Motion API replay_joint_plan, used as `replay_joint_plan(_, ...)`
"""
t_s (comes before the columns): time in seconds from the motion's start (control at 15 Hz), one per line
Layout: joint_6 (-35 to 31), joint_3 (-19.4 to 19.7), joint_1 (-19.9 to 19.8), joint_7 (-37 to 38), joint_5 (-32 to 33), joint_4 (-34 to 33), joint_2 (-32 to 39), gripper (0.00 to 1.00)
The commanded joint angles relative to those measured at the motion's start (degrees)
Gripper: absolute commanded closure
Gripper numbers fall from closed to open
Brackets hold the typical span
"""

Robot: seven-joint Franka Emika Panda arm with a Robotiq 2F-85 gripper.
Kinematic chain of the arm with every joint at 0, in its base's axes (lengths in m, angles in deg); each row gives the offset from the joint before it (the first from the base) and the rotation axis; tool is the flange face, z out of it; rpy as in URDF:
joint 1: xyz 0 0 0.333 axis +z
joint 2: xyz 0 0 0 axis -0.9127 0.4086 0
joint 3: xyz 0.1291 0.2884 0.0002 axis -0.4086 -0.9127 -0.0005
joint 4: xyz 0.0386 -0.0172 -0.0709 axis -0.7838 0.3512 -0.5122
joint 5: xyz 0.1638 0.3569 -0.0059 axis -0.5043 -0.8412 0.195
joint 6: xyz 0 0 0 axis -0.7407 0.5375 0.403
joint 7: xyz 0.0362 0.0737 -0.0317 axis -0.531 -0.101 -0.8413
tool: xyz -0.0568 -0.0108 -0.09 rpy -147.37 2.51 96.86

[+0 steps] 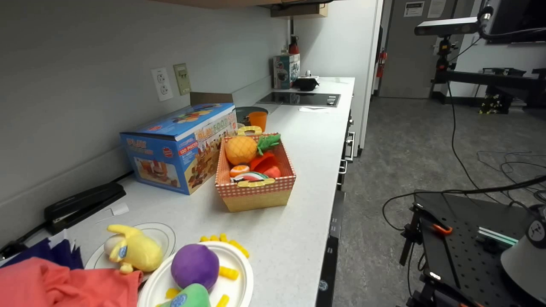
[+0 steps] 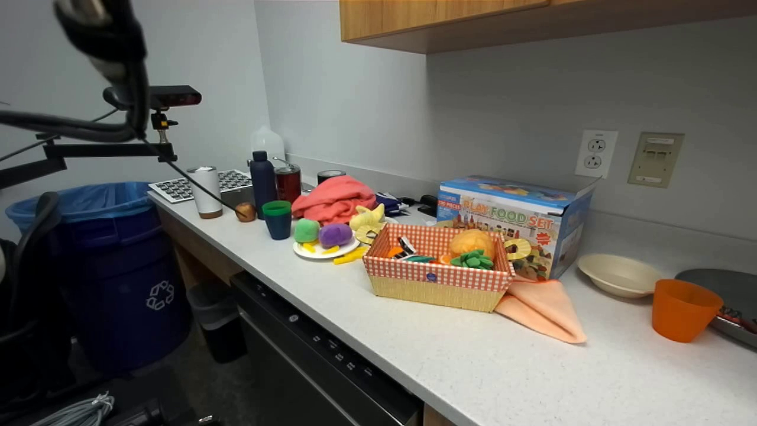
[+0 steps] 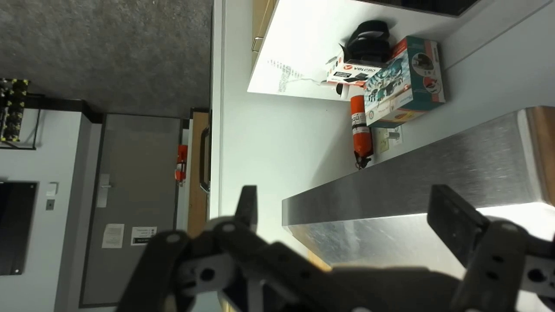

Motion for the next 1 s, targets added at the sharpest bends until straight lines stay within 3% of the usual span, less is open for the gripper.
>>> replay_joint_plan(0.0,-0.70,1.56,2.12,-1.44,-2.93,0.19,-0.18,0.00)
replay_joint_plan(0.47,-0.07,3.04,4.07,-5.04,-8.86,0.40,-0.56,0.00)
replay_joint_plan(0.93,3.97,6.76,9.01,-15.96,-22.37,-0.06,-1.24,0.00)
